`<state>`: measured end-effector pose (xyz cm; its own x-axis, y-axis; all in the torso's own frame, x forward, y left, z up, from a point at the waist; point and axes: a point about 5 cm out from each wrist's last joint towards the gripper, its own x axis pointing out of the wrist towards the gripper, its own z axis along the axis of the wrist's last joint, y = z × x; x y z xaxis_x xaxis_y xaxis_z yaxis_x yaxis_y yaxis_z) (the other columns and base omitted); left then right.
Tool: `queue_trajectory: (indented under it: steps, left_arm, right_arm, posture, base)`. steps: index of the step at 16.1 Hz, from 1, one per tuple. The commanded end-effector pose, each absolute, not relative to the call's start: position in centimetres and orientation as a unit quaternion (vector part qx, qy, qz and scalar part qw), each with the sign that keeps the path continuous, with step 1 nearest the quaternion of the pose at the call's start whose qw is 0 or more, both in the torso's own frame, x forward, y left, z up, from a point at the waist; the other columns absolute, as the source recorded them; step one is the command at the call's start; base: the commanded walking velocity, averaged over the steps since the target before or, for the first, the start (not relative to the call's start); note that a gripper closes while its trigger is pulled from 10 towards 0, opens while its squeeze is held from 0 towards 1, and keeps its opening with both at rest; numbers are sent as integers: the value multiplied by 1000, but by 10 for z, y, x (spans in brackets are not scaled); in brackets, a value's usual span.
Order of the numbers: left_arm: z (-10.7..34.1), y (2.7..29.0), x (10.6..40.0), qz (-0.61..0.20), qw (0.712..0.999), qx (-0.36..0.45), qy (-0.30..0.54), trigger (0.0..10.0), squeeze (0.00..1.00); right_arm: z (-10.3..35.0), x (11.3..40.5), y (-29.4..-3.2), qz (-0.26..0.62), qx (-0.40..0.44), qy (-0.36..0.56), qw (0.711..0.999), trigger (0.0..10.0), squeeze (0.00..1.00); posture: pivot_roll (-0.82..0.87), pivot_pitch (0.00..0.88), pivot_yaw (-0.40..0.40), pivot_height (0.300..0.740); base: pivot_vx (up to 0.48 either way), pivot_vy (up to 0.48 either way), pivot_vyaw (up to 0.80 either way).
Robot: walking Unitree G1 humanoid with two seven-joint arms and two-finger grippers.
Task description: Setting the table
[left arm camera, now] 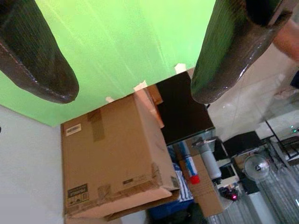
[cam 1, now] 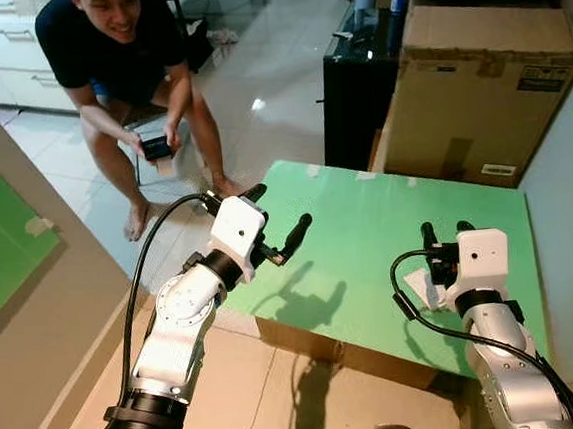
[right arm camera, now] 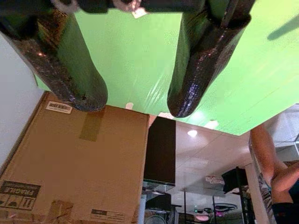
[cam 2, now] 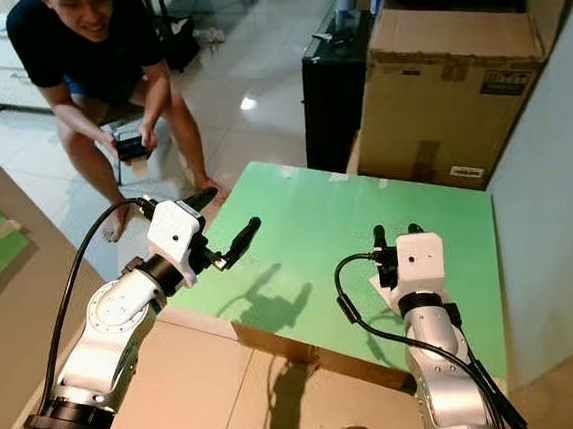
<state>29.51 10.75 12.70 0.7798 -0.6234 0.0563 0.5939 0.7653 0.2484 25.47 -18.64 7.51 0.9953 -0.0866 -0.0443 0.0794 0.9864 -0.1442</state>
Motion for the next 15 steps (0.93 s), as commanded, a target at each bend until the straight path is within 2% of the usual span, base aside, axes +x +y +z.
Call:
queue_trajectory:
  steps: [1, 7, 9, 10, 13, 15]
  left_arm:
    - [126, 109, 296, -322, 936, 122, -66, 10000, 0]
    - [125, 108, 295, -331, 934, 121, -62, 10000, 0]
    - [125, 105, 294, -338, 931, 125, -64, 10000, 0]
    - [125, 105, 294, -340, 930, 122, -65, 10000, 0]
    - [127, 107, 296, -331, 935, 112, -66, 10000, 0]
    - [127, 108, 296, -331, 934, 116, -66, 10000, 0]
  right_arm:
    - [77, 257, -187, -43, -67, 26, 996, 10000, 1000]
    - [77, 255, -186, -41, -69, 22, 997, 10000, 1000]
    - [76, 255, -188, -54, -83, 27, 995, 10000, 1000]
    - [76, 256, -191, -59, -85, 28, 994, 10000, 0]
    - [75, 256, -192, -63, -75, 36, 995, 10000, 0]
    - [75, 256, -192, -61, -75, 34, 995, 10000, 0]
  posture:
    - [-214, 59, 71, 740]
    - [-219, 67, 77, 740]
    - [-221, 67, 79, 740]
    - [-221, 67, 79, 740]
    - [-219, 64, 79, 736]
    - [-215, 62, 78, 714]
  base:
    - [0, 0, 0]
    - [0, 0, 0]
    - [0, -480, 0]
    - [0, -480, 0]
    - [0, -127, -152]
    - [0, 0, -213]
